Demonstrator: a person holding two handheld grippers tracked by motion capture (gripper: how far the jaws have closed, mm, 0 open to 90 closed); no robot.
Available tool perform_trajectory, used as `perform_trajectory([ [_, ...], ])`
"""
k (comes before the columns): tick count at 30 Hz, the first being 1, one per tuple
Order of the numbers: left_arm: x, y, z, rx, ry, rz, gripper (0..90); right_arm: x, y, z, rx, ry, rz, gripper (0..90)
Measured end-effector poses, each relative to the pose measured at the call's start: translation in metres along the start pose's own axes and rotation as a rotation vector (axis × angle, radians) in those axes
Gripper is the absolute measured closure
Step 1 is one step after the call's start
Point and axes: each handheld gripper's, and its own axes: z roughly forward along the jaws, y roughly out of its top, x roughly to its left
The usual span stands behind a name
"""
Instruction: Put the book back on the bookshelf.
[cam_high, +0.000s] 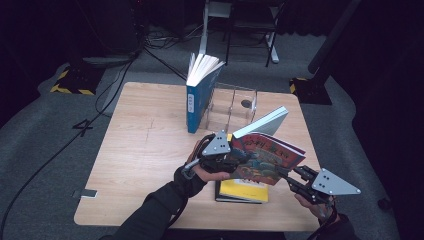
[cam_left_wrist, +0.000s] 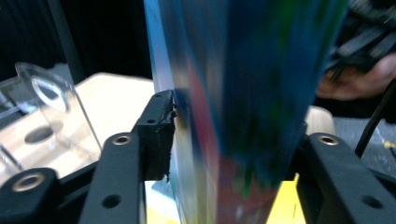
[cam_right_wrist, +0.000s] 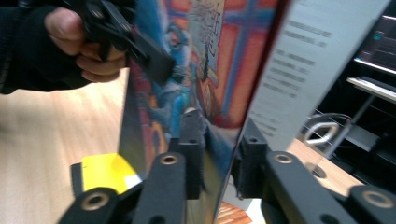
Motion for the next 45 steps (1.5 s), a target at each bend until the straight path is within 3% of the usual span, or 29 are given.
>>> perform_trajectory([
  [6, -0.004, 0.007, -0.004, -0.010, 0.000, 0.051, 68.0, -0.010, -0.006, 0.002, 0.017, -0.105, 0.066, 58.5],
  [9, -0.004, 0.007, -0.005, -0.007, -0.009, 0.052, 71.2, -0.013, -0.008, 0.006, 0.028, -0.149, 0.083, 50.1],
  [13, -0.007, 0.007, -0.008, -0.002, -0.046, 0.063, 73.0, -0.016, -0.012, 0.011, 0.048, -0.174, 0.100, 44.2],
  [16, -0.011, 0.009, -0.012, 0.016, -0.074, 0.092, 73.5, -0.019, -0.014, 0.017, 0.068, -0.161, 0.115, 39.7],
  [18, -0.013, 0.009, -0.016, 0.027, -0.076, 0.104, 73.5, -0.020, -0.016, 0.021, 0.075, -0.121, 0.126, 36.1],
  [25, -0.008, 0.005, -0.024, 0.014, -0.057, 0.058, 72.4, -0.012, -0.014, 0.039, 0.105, -0.024, 0.099, 38.3],
  [27, -0.007, 0.007, -0.024, 0.001, -0.060, 0.049, 70.7, -0.008, -0.013, 0.043, 0.120, -0.048, 0.081, 37.6],
  [32, -0.010, 0.020, -0.025, -0.024, -0.048, 0.049, 61.9, -0.011, -0.013, 0.042, 0.117, -0.042, 0.102, 42.4],
  [37, -0.012, 0.036, -0.024, -0.011, -0.030, 0.055, 56.0, -0.010, -0.013, 0.043, 0.119, -0.047, 0.101, 41.8],
  [41, -0.011, 0.052, -0.022, 0.002, 0.017, 0.064, 53.8, -0.010, -0.012, 0.043, 0.118, -0.048, 0.104, 41.7],
  [45, -0.010, 0.064, -0.017, 0.017, 0.015, 0.081, 54.3, -0.010, -0.011, 0.043, 0.124, -0.046, 0.099, 42.0],
])
